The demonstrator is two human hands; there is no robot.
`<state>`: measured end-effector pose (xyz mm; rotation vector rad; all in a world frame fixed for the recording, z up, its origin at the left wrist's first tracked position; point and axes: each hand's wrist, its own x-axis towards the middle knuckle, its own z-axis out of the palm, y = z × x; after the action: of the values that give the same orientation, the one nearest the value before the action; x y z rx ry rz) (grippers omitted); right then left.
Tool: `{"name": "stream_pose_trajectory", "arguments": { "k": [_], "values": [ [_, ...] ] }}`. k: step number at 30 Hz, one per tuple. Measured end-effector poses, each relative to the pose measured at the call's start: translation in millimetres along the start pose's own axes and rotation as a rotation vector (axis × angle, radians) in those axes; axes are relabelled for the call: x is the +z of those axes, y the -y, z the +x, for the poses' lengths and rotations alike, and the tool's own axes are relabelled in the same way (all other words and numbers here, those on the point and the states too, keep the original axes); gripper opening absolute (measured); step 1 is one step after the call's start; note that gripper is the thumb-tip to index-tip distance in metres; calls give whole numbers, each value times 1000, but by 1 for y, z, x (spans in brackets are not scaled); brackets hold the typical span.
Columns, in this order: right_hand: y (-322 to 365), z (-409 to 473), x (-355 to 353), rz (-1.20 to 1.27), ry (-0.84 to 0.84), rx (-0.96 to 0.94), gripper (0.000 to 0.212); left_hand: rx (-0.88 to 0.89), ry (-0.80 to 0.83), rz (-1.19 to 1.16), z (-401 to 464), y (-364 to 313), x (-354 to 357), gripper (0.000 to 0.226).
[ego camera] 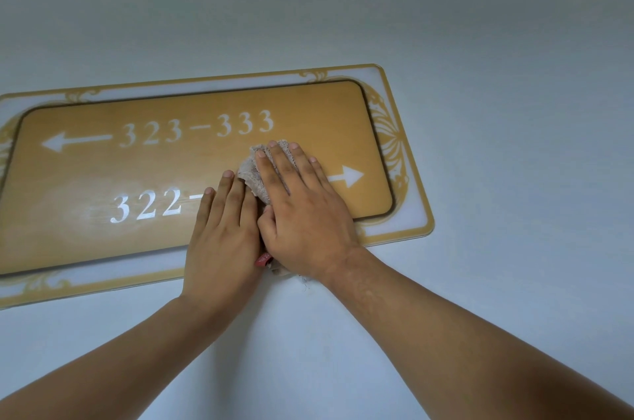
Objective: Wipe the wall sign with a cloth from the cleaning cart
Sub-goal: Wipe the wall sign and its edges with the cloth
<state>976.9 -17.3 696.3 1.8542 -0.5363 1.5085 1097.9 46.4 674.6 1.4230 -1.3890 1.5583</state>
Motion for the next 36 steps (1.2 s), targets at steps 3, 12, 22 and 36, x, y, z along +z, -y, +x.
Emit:
{"name": "stream_pose_trajectory", "arguments": {
  "k": [3, 12, 22, 36],
  "values": [
    [-3, -2, -1, 11, -6, -4, 71, -15, -2, -11, 0, -4, 2, 63],
    [-14, -5, -4, 23, -27, -8, 72, 6, -18, -13, 4, -13, 6, 65],
    [-34, -10, -8, 25, -41, 2, 71, 11, -63, -74, 12, -29, 11, 62],
    [-40, -7, -11, 14, -33, -24, 76, -177, -206, -62, 24, -4, 10, 59]
  ]
}}
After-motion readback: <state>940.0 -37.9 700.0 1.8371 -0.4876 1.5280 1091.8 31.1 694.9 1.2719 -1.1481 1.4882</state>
